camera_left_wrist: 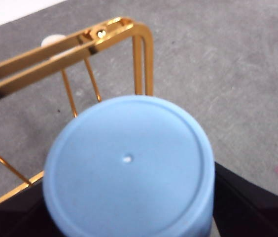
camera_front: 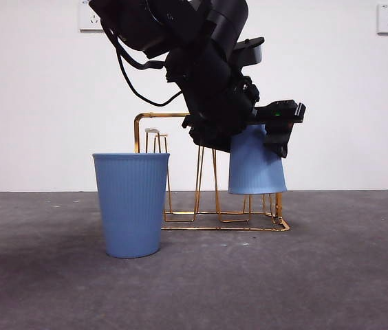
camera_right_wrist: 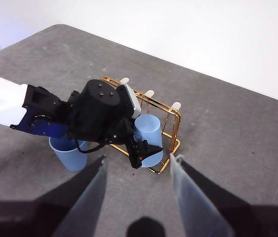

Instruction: Pick up cup 1,put cup 1 in the cup rack,pick up cup 2,put cup 2 in the cup rack

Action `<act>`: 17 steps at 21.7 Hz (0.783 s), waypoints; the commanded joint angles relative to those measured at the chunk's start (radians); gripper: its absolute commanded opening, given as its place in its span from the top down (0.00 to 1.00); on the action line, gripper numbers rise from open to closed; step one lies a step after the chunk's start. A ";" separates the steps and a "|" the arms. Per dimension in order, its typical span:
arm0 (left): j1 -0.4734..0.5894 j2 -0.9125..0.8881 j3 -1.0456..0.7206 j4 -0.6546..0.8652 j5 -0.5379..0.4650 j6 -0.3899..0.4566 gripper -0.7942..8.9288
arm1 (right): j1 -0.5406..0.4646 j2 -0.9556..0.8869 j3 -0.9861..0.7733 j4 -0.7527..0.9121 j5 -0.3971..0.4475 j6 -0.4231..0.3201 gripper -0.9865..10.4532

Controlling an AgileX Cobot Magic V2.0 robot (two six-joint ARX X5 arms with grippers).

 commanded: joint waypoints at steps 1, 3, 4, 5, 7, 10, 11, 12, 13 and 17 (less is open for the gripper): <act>-0.003 0.039 -0.024 -0.074 0.023 -0.014 0.91 | 0.000 0.000 -0.005 0.005 0.003 -0.011 0.72; -0.005 0.039 -0.024 -0.076 0.023 -0.016 0.89 | 0.000 0.000 -0.005 0.004 0.003 -0.014 0.72; -0.005 0.039 -0.024 -0.072 0.023 -0.016 0.83 | 0.000 0.000 -0.005 0.004 0.003 -0.014 0.72; -0.005 0.039 -0.024 -0.071 0.023 -0.016 0.77 | 0.000 0.000 -0.005 0.004 0.003 -0.014 0.72; -0.005 0.039 -0.024 -0.069 0.023 -0.016 0.60 | 0.000 0.000 -0.005 0.003 0.003 -0.014 0.72; -0.005 0.039 -0.024 -0.069 0.035 -0.016 0.52 | 0.000 0.000 -0.005 0.003 0.003 -0.014 0.72; -0.005 0.039 -0.024 -0.069 0.046 -0.016 0.52 | 0.000 0.000 -0.005 0.003 0.003 -0.014 0.72; -0.005 0.039 -0.024 -0.070 0.058 -0.016 0.52 | 0.000 0.000 -0.005 0.003 0.003 -0.014 0.72; -0.005 0.039 -0.024 -0.071 0.071 -0.016 0.52 | 0.000 0.000 -0.005 0.003 0.003 -0.015 0.72; -0.006 0.038 0.002 -0.117 0.095 -0.015 0.44 | 0.000 0.000 -0.005 0.004 0.003 -0.018 0.72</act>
